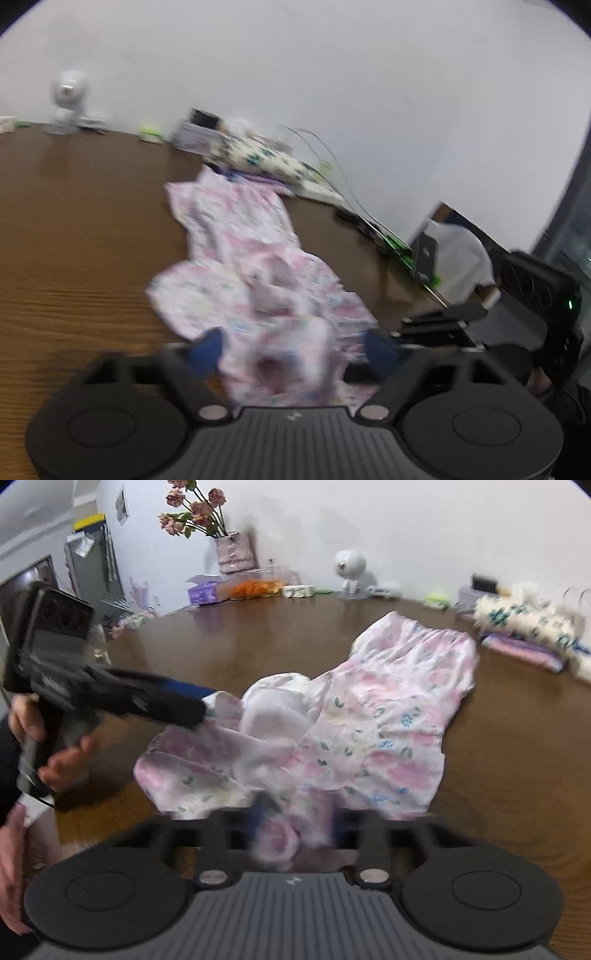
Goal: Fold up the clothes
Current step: 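Lift the dress edge with the left gripper and fold it over the skirt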
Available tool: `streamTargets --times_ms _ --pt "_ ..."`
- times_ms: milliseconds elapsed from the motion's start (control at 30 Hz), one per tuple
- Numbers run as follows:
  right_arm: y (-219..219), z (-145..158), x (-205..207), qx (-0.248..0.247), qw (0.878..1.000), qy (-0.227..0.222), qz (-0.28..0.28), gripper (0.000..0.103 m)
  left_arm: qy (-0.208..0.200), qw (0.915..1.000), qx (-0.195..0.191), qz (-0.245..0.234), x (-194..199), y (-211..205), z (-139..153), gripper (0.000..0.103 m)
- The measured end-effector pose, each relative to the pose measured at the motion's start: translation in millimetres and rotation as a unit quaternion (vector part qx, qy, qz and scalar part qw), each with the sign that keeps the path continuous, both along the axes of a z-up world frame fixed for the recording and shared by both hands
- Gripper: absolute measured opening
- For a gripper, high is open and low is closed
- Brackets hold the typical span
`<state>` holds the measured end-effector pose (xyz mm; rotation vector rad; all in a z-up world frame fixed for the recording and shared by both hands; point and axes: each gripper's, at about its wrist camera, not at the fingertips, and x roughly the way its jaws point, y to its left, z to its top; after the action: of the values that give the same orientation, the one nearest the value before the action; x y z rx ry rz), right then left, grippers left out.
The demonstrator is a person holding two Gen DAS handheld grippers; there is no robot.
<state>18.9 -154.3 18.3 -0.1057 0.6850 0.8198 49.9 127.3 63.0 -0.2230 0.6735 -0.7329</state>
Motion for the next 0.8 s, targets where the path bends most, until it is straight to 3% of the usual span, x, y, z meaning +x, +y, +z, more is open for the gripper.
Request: streamTargets --times_ms 33,67,167,267,400,467,533,567,600,667,733,800 --pt "0.3 -1.6 0.3 0.012 1.0 0.004 0.003 0.01 -0.005 0.9998 0.0 -0.017 -1.3 -2.9 1.2 0.016" --pt "-3.5 1.1 -2.6 0.039 0.999 0.004 0.011 0.008 -0.01 0.9994 -0.001 -0.034 -2.9 -5.3 2.5 0.008" --pt "-22.9 14.0 -13.5 0.129 0.99 0.011 0.059 0.008 -0.021 0.9961 -0.047 -0.071 -13.6 1.3 9.1 0.008" --pt "-38.2 16.9 -12.5 0.161 0.984 0.033 0.071 0.008 -0.008 0.9922 -0.078 -0.097 -12.7 6.1 10.7 0.008" --pt "-47.4 3.5 11.3 0.187 0.978 0.086 0.032 0.008 0.068 0.9923 -0.061 -0.083 28.4 2.0 -2.0 0.008" --pt "-44.5 -3.6 24.3 0.177 0.979 0.103 0.007 0.011 0.098 0.9916 -0.052 -0.067 47.8 0.6 -7.3 0.008" --pt "-38.7 -4.1 28.1 0.146 0.985 0.092 -0.017 0.018 0.111 0.9918 -0.042 -0.048 58.3 0.3 -8.9 0.01" --pt "-36.1 0.5 21.9 0.127 0.99 0.063 -0.021 0.033 0.119 0.9911 -0.04 -0.043 60.7 1.2 -10.5 0.011" --pt "-33.3 5.1 15.5 0.106 0.994 0.034 -0.022 0.057 0.128 0.9903 -0.039 -0.038 63.0 1.8 -11.9 0.011" --pt "-22.5 12.2 1.3 0.055 0.998 -0.024 -0.002 0.075 0.131 0.99 -0.035 -0.038 64.8 -0.3 -13.1 0.011" --pt "-7.6 10.2 -2.3 0.011 0.999 -0.031 0.018 0.068 0.124 0.9914 -0.025 -0.033 66.2 -3.8 -11.9 0.014" --pt "6.3 2.5 0.8 -0.024 0.999 -0.017 0.014 0.036 0.113 0.9931 -0.026 -0.02 63.8 -1.4 -6.9 0.021"
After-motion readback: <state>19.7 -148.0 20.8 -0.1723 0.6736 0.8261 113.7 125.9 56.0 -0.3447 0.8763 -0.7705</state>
